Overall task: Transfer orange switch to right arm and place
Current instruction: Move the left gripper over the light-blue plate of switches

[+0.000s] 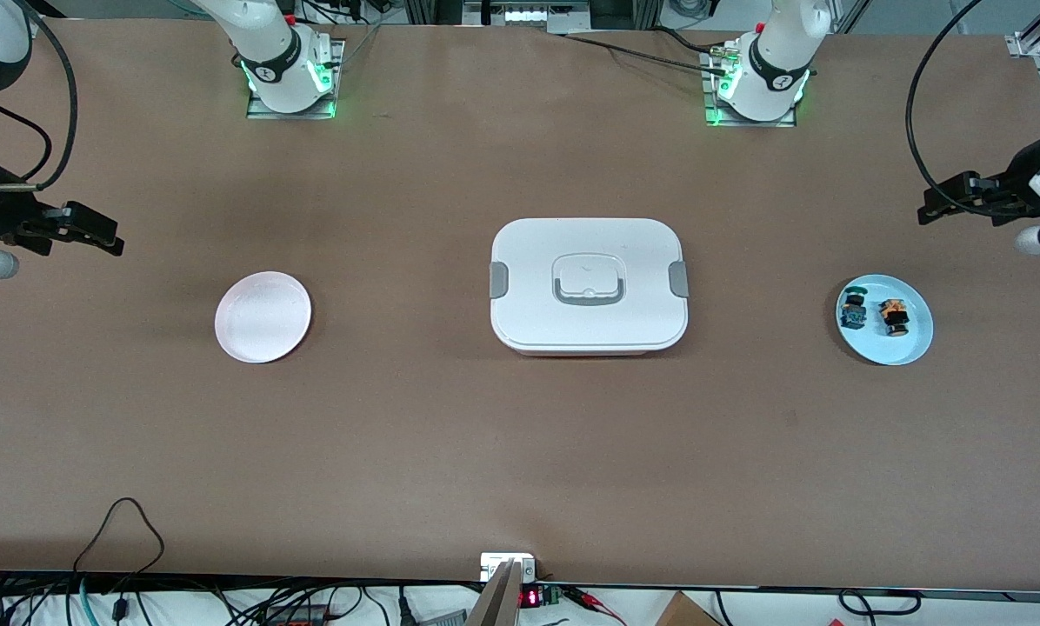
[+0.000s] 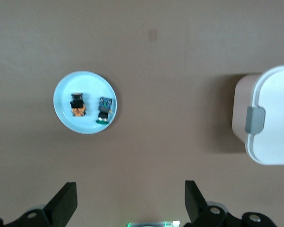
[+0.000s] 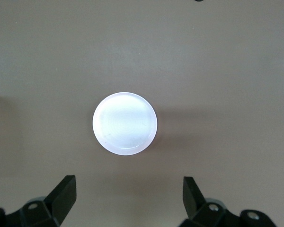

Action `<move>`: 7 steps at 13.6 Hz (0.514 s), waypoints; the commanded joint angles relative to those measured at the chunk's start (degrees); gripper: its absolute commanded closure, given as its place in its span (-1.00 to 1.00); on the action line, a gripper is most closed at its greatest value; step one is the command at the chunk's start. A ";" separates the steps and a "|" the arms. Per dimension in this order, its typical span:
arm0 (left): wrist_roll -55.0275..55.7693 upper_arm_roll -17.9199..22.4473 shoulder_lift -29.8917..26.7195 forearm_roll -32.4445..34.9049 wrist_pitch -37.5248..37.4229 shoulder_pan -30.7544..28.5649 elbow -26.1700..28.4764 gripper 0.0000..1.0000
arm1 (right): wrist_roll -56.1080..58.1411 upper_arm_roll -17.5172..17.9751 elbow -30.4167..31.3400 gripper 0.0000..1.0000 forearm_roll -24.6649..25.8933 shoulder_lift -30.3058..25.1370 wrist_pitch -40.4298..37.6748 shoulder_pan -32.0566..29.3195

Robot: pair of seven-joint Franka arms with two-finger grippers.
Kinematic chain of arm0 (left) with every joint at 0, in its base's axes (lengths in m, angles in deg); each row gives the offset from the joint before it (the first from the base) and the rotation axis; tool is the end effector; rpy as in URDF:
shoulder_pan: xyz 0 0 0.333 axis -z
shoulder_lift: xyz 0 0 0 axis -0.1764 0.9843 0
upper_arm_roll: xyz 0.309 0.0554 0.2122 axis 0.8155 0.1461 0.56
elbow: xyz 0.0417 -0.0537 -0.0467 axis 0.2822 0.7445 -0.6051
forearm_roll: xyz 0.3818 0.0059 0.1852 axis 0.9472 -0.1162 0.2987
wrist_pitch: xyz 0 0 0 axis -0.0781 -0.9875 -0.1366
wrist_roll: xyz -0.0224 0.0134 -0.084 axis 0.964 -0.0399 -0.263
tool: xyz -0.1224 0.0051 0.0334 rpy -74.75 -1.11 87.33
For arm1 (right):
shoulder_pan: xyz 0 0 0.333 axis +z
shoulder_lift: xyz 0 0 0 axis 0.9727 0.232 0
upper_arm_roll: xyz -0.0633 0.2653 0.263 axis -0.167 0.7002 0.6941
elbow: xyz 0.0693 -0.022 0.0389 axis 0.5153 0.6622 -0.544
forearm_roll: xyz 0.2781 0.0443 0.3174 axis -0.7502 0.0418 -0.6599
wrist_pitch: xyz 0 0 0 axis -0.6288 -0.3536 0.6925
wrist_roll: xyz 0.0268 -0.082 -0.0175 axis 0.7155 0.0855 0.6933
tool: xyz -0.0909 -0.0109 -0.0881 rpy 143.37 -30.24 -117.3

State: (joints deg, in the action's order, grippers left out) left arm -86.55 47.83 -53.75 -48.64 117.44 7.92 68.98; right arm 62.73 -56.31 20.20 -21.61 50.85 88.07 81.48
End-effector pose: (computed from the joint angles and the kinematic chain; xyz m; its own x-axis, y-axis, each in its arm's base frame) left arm 0.5833 0.0296 0.6234 0.9869 -0.0092 -0.1610 -0.0048 -0.9996 0.0277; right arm 0.6215 -0.0205 0.6034 0.9997 -0.0010 -0.0247 -0.0011 -1.0000 -0.0047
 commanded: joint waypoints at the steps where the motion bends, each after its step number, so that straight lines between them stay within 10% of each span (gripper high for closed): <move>1: -4.70 -0.29 0.71 -0.44 -2.84 0.05 -1.48 -1.00 | -0.67 0.02 -0.33 -1.00 0.83 -0.94 -1.66 0.21; 7: -39.13 -0.11 1.76 5.01 -2.59 -2.06 1.68 -1.00 | -0.76 -0.07 -1.56 -1.00 0.92 -0.94 -2.89 0.21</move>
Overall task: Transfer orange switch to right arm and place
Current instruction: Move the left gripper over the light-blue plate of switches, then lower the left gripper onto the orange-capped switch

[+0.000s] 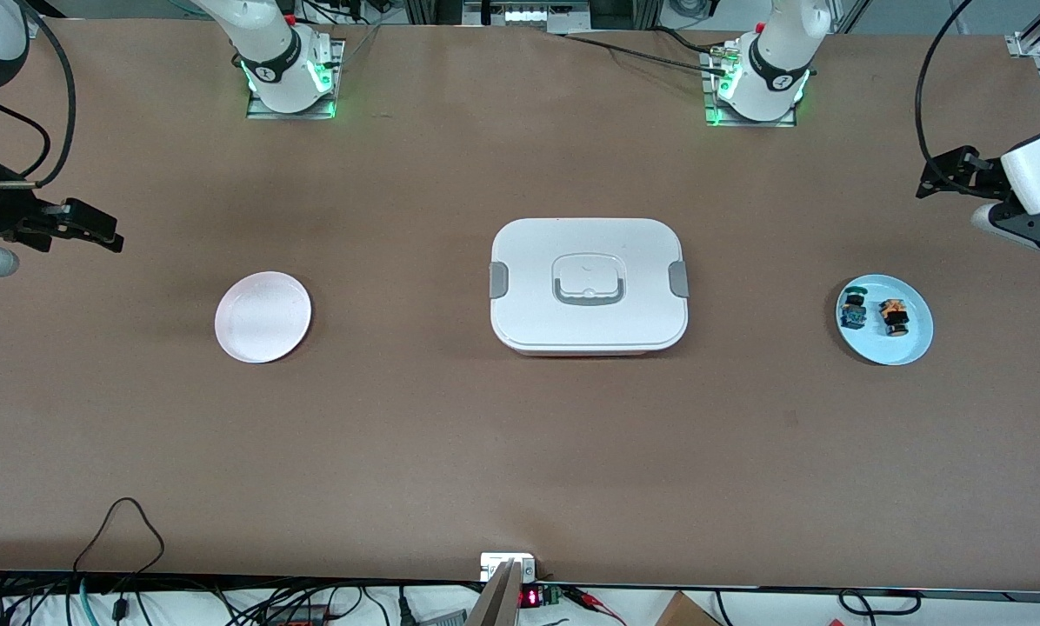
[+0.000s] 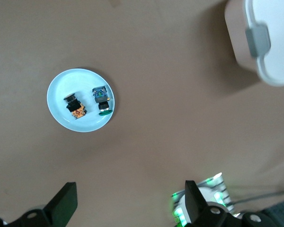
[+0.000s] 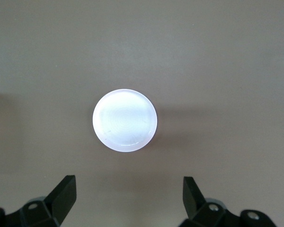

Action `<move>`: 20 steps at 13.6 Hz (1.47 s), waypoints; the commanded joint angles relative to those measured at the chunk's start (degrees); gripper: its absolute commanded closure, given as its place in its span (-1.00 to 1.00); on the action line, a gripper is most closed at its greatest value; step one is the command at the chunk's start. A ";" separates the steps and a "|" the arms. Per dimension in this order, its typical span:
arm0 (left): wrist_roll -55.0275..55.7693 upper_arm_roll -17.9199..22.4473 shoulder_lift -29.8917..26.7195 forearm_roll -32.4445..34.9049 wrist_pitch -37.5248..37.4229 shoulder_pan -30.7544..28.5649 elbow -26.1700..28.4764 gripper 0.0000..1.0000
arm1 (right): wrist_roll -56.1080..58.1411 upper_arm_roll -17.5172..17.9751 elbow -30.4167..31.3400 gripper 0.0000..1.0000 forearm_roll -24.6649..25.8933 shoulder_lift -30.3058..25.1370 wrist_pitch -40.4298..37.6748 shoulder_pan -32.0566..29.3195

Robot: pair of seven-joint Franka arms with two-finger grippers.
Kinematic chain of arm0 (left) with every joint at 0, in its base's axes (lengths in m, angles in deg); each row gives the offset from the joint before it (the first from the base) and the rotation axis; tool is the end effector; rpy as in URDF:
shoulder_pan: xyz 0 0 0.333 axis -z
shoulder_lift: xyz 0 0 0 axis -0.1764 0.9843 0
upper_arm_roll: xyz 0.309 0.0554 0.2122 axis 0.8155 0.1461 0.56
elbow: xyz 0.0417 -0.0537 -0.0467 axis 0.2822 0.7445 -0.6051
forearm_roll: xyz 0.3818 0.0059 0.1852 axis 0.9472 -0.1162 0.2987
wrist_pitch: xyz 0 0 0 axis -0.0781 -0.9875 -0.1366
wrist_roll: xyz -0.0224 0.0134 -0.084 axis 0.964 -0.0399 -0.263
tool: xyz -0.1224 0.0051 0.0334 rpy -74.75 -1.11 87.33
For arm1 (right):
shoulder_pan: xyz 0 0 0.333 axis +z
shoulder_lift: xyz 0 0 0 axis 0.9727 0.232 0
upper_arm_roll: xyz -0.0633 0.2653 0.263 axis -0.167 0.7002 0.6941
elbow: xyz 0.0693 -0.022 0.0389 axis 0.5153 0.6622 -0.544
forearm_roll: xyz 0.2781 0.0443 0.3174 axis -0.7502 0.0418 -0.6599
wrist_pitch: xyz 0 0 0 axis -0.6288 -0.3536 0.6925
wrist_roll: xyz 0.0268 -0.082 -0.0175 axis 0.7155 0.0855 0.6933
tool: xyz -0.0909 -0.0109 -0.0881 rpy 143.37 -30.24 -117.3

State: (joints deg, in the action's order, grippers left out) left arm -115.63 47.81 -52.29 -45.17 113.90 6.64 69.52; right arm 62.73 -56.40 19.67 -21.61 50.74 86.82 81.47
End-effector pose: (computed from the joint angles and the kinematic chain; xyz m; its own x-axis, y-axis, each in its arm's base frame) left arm 0.5793 0.0504 0.6004 0.8503 -0.4688 -0.2394 -0.4581 -0.8830 0.1022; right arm 0.6191 -0.0214 0.6075 0.9994 -0.0026 -0.0353 -0.0028 -1.0000 -0.0053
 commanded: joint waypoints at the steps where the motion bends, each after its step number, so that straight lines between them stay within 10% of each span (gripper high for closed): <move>1: -14.89 -0.18 0.39 3.03 1.92 -0.79 2.11 -1.00 | -0.85 0.10 -1.03 -1.00 0.92 -0.83 -1.73 0.30; 12: -50.69 -0.18 5.13 8.67 18.18 -3.78 10.28 -1.00 | -0.67 0.02 -1.21 -1.00 0.92 -0.83 -2.17 0.21; 20: -62.57 -0.27 4.08 7.96 40.65 -9.93 28.55 -1.00 | -0.58 0.02 -1.21 -1.00 0.92 -0.83 -2.34 0.21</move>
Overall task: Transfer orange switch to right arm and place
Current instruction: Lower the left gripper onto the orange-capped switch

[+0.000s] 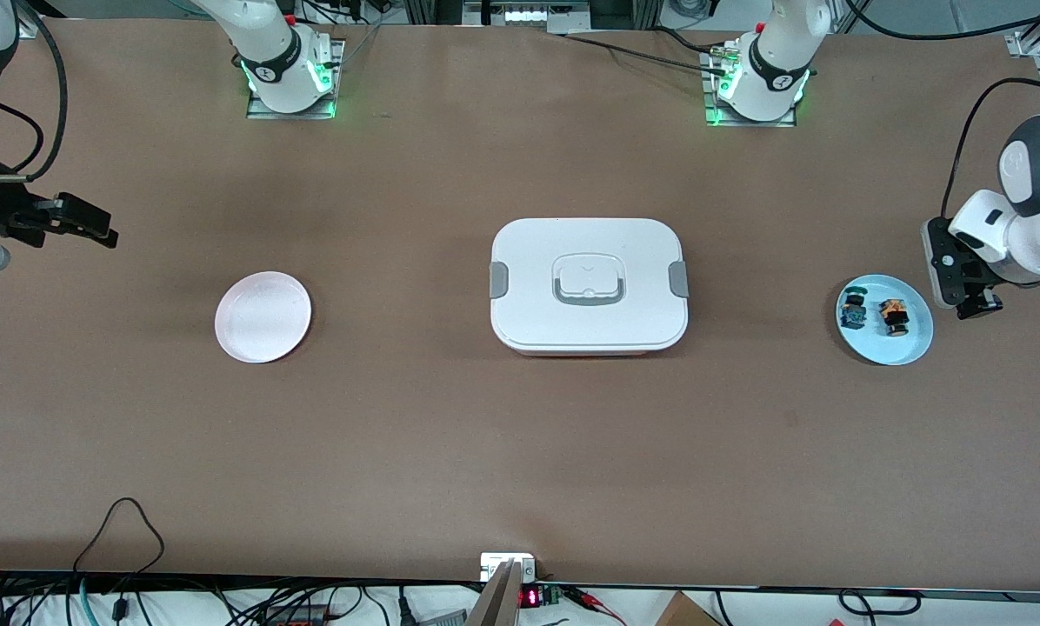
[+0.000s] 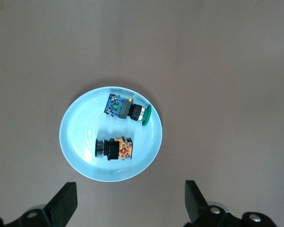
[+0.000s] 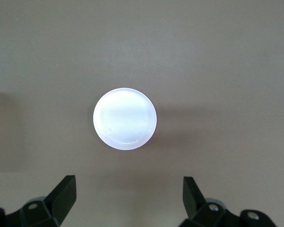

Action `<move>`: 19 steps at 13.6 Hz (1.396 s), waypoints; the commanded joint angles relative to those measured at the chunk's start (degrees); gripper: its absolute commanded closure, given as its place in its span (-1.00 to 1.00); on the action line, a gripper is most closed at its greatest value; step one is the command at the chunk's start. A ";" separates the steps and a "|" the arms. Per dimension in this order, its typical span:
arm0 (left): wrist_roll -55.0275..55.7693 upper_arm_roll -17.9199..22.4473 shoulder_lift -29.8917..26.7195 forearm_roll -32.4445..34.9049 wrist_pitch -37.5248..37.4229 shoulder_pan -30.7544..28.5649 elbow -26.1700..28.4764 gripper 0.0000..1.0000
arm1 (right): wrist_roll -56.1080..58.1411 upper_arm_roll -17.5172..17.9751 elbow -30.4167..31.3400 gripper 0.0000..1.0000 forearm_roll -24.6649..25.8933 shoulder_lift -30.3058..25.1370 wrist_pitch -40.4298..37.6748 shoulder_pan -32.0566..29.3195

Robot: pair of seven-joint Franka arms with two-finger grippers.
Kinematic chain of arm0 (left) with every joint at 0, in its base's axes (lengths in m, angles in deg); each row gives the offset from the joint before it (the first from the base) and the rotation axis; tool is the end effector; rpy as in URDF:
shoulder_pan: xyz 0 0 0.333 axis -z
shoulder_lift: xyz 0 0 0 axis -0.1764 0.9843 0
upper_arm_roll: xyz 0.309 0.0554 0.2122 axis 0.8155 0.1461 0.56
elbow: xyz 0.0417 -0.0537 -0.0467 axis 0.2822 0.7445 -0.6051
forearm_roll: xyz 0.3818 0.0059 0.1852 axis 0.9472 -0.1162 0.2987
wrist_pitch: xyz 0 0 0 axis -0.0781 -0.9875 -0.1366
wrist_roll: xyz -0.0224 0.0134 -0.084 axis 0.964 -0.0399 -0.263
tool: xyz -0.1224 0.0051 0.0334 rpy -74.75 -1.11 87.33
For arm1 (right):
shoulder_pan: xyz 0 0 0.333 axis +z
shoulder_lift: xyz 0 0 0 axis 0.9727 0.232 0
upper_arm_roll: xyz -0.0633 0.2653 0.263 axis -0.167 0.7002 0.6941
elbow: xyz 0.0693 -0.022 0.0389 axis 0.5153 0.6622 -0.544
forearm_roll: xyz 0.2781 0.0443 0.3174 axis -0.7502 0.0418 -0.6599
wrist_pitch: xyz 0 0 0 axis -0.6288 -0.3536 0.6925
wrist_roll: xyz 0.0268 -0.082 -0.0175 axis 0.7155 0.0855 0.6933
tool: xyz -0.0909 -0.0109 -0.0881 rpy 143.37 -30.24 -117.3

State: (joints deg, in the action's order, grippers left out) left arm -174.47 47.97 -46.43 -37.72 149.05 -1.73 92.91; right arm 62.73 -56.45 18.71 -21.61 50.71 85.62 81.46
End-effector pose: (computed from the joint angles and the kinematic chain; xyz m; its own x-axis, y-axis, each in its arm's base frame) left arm 0.5816 0.1467 0.3831 0.0995 -0.9853 -0.1391 -0.9787 -0.1221 0.1653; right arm 0.6177 -0.0219 0.6145 0.9992 -0.0033 -0.0390 -0.0036 -1.0000 -0.0054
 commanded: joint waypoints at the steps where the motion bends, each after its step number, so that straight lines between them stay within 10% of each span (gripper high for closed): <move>1: -4.25 -0.43 -1.69 0.52 8.58 -1.64 7.10 -1.00 | -0.67 0.07 -0.25 -1.00 0.91 -0.80 -1.23 0.23; 6: -6.36 -0.43 -0.12 0.52 26.26 -4.89 17.49 -1.00 | -0.67 0.16 -0.25 -1.00 1.00 -0.80 -1.76 0.31; 19: -11.20 -0.96 11.76 0.34 36.03 -7.80 10.99 -1.00 | -0.67 0.16 -0.60 -1.00 1.00 -0.89 -2.64 0.31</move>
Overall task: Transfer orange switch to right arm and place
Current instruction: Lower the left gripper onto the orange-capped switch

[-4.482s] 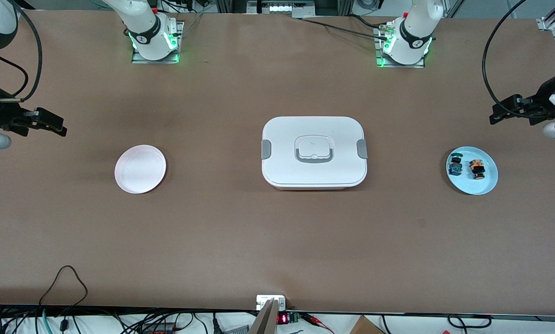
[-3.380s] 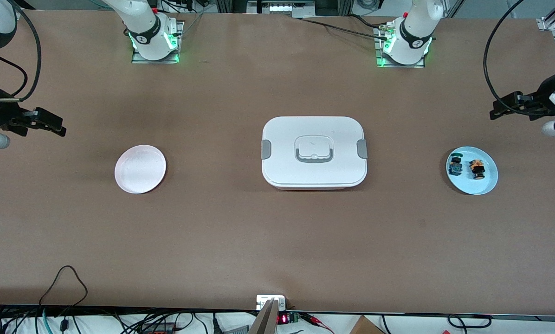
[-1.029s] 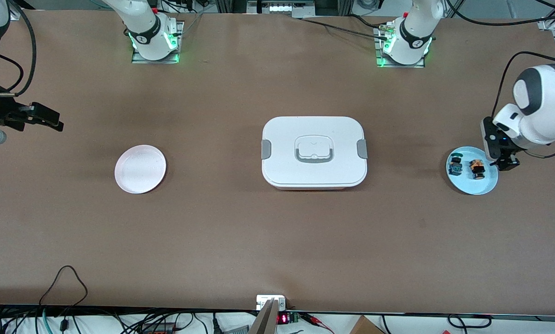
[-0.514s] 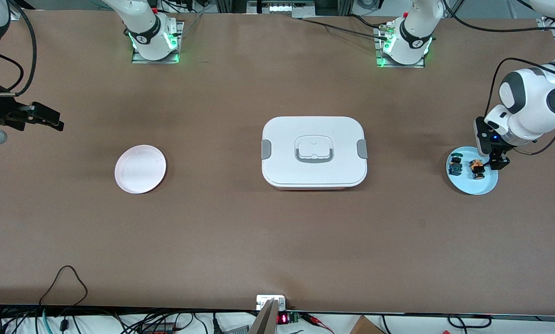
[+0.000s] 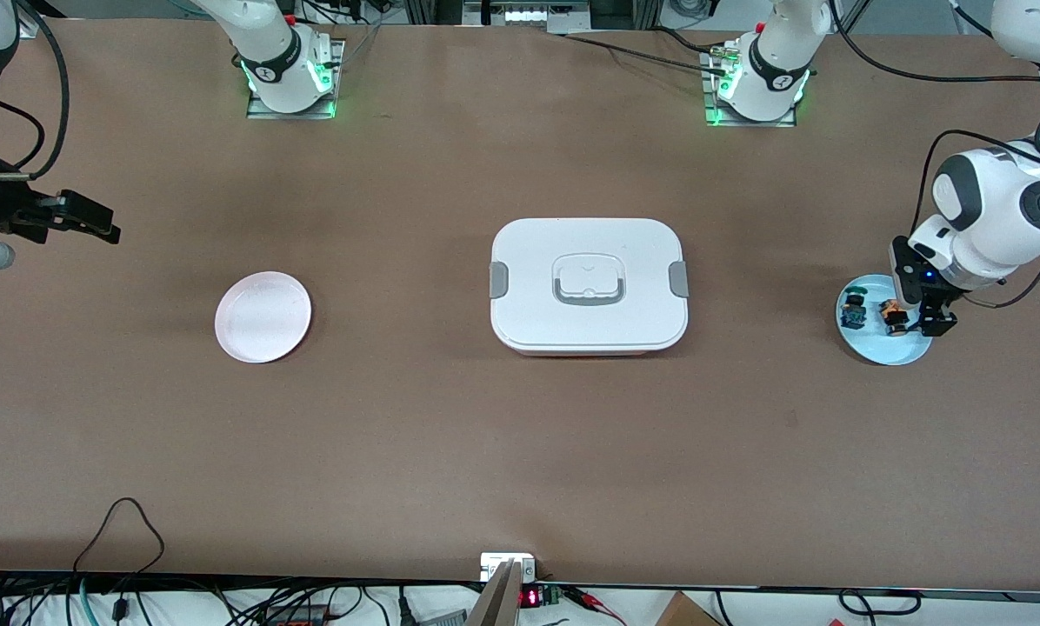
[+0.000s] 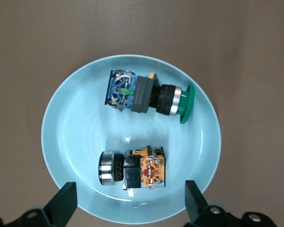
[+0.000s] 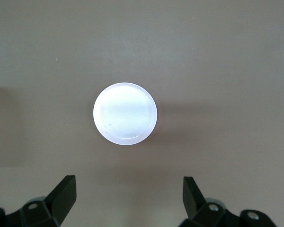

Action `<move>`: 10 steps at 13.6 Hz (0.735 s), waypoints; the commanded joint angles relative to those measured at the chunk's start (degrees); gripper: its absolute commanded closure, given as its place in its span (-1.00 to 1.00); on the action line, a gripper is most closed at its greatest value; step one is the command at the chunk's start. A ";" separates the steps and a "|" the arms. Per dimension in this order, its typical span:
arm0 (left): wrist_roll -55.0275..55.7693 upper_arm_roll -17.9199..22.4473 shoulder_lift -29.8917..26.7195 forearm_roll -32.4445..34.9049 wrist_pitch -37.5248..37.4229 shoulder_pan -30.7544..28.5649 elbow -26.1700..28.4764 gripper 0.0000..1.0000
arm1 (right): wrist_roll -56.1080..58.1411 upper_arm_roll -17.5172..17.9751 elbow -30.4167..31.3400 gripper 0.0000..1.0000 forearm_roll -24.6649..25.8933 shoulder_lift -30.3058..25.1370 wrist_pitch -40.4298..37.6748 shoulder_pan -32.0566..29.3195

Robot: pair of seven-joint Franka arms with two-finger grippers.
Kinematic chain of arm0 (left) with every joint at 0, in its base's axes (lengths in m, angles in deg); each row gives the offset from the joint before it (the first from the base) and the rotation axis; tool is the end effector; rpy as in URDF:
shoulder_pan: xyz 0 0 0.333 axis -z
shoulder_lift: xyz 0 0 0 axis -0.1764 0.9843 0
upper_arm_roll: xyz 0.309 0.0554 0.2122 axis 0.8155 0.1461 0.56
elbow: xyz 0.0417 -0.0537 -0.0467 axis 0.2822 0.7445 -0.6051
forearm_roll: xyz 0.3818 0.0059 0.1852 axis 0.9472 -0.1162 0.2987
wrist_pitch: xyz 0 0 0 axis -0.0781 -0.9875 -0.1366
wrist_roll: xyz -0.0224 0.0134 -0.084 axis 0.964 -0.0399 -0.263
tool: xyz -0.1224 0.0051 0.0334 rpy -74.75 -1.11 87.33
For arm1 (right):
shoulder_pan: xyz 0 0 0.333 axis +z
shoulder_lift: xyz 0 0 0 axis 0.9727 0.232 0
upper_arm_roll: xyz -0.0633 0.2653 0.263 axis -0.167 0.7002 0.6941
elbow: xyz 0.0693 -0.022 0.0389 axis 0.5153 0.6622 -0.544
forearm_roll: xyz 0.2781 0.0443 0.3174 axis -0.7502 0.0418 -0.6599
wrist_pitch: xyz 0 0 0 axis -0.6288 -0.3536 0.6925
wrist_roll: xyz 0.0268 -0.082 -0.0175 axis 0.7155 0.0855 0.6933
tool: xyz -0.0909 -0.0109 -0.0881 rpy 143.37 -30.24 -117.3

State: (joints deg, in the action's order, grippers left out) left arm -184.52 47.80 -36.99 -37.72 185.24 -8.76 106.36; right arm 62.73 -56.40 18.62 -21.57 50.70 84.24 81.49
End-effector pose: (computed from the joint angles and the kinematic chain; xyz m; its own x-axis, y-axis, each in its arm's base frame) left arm 0.5550 0.1966 0.2352 -0.0032 -0.9942 -0.1075 -0.9989 0.0083 -0.0471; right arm 0.6147 -0.0210 0.6135 0.9981 -0.0018 -0.0613 -0.0021 -1.0000 -0.0058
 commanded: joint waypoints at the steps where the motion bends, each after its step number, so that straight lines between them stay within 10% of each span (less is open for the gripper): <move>1: -1.15 -0.88 3.10 0.34 -0.16 -0.77 -2.90 -1.00 | -0.50 0.01 -0.78 -1.00 0.96 -0.79 -1.34 0.19; 10: -1.15 -1.06 6.36 -3.53 -0.16 -1.74 -4.93 -1.00 | -0.58 0.10 -0.87 -1.00 0.88 -0.88 -1.69 0.28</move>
State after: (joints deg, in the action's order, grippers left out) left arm -184.51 47.58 -31.81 -39.65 185.24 -9.46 102.87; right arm 62.73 -56.43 18.16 -21.57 50.67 83.79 81.48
